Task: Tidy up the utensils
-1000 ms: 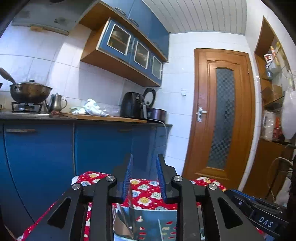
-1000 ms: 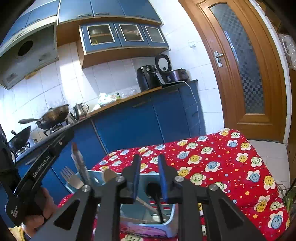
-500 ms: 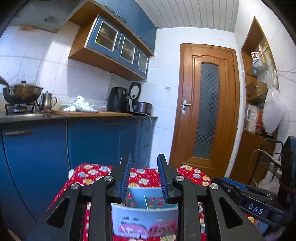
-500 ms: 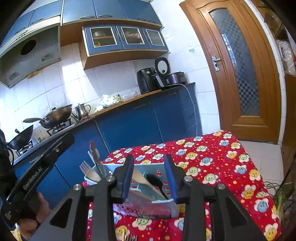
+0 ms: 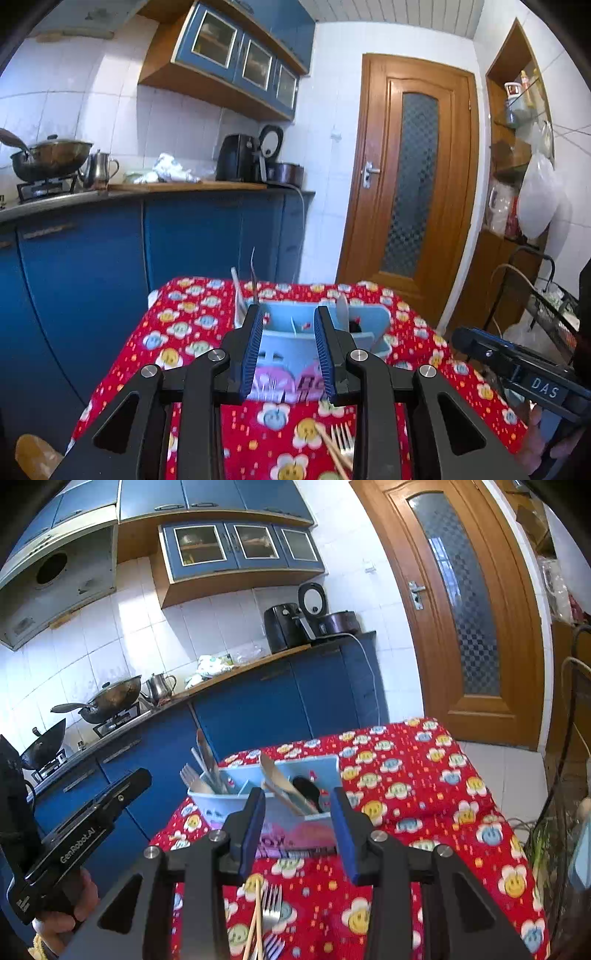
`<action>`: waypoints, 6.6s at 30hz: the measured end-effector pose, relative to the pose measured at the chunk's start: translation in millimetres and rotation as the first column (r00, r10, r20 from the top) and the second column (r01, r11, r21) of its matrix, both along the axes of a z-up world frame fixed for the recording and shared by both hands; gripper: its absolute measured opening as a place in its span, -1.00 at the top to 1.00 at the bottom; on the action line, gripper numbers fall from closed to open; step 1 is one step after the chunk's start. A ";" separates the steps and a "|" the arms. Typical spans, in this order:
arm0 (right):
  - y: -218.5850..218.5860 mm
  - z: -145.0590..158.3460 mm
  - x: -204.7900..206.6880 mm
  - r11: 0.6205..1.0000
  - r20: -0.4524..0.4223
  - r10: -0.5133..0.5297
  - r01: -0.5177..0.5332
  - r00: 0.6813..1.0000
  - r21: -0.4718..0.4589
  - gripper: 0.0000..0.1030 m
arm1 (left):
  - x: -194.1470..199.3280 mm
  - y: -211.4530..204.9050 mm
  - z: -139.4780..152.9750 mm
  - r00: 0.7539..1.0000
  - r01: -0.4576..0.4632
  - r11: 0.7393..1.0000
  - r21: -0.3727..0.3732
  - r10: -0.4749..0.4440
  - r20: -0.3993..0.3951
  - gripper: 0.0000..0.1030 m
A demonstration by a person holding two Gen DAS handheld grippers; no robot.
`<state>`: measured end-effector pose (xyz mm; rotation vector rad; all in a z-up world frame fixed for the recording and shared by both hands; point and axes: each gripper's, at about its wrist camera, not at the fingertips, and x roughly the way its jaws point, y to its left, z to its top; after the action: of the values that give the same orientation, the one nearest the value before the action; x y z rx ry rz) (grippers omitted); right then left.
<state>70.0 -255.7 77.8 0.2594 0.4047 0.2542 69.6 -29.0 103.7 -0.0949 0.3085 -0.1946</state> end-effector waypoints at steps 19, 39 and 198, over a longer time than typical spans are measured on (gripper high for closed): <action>-12.9 -43.5 -45.0 1.000 -0.143 -0.024 0.026 0.989 0.015 0.18 | -17.5 -8.2 -42.0 0.966 0.076 0.994 0.078 -0.054 -0.252 0.43; -32.0 -73.7 -52.8 0.998 -0.223 -0.045 0.052 0.974 0.028 0.16 | 11.8 -42.9 -99.4 0.848 0.174 0.982 0.075 -0.111 -0.519 0.43; 18.0 29.5 -5.4 0.993 0.178 0.082 -0.096 0.981 0.072 0.88 | 30.5 15.8 36.5 0.986 0.015 0.994 -0.112 0.004 0.165 0.93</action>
<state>64.5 -237.7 107.2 0.2960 0.2328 0.3789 100.1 -13.2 140.2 -0.1891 0.1322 -0.2243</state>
